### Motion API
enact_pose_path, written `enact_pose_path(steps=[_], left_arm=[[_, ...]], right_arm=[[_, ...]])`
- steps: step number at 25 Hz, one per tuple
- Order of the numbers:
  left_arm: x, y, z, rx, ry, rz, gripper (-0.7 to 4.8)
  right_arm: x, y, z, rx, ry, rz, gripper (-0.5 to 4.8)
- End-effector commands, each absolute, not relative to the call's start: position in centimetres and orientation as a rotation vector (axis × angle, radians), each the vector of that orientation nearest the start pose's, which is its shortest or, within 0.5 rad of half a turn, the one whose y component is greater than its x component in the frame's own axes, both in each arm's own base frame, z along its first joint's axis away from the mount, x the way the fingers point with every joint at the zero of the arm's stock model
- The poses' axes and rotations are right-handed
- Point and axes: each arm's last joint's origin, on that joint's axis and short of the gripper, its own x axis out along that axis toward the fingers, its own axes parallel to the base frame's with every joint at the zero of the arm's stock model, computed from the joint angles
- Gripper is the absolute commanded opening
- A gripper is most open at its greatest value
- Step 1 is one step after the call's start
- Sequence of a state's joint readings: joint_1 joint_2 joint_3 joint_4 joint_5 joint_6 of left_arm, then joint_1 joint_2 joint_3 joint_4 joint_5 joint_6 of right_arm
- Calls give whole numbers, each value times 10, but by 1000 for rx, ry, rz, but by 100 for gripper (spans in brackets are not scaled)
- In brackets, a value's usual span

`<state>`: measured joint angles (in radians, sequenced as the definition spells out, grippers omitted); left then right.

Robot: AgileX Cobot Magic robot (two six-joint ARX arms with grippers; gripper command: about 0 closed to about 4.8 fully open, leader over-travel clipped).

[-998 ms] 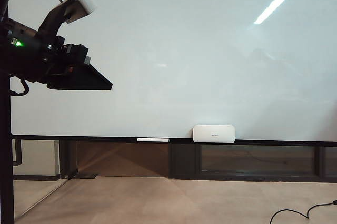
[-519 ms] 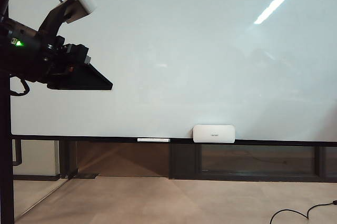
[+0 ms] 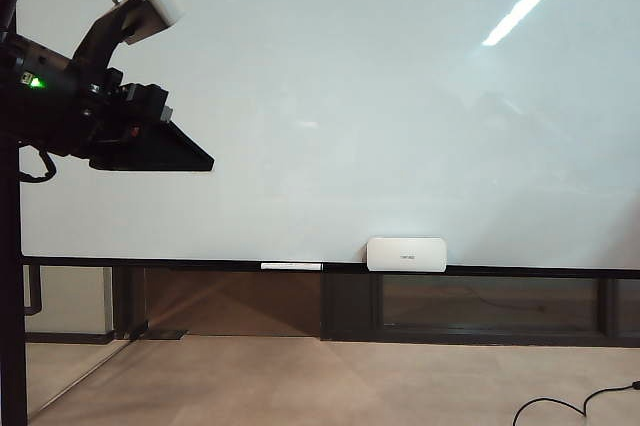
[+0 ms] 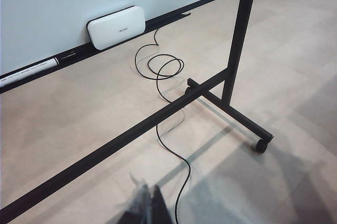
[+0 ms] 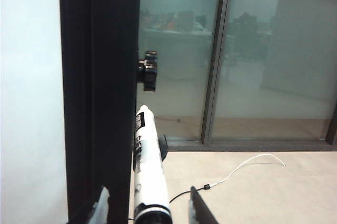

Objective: Reach to the right to find the marker pen, pick it up, and write the number 12 on the whiteboard.

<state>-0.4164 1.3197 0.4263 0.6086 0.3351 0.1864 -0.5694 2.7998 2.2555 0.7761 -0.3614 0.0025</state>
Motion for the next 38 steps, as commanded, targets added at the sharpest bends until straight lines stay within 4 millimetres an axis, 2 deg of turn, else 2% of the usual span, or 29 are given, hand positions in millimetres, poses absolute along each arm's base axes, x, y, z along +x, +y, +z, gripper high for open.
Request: enact_pose_path(steps=[1,3,6,9,13,15,19,23,31,38], left_arm=[[222,-109,182,185,205,-769,-5],[222,-109,182,185,204,-768,-5],[222,-109,182,185,205,-769,-5],[222,-109,182,185,205,-769,-5],[222,-109,182,185,204,-769,-5],[222,-109,182,185,205,-769,-5],[222,-109,182,185,205,-769,-5],[222,-109,182,185,204,-769,-5],[222,-109,182,186,203,-769,-5],[222,-109,183,188,195,-768,-5]], right_arm=[[513,-315,144,-115,-230,-209,183],[513,-315,144,-116,-230,-209,142],[513,-315,144,-115,-230,-208,142],[513,-314,144,-115,-230,-207,109],[513,-314,144,-115,-229,-206,102],[514,-313,144,-114,-228,-206,81],[514,-313,143,-110,-221,-205,83],[514,-313,140,-109,-218,-204,117],[516,-310,137,-109,-215,-202,148],[516,-311,139,-115,-228,-248,148]])
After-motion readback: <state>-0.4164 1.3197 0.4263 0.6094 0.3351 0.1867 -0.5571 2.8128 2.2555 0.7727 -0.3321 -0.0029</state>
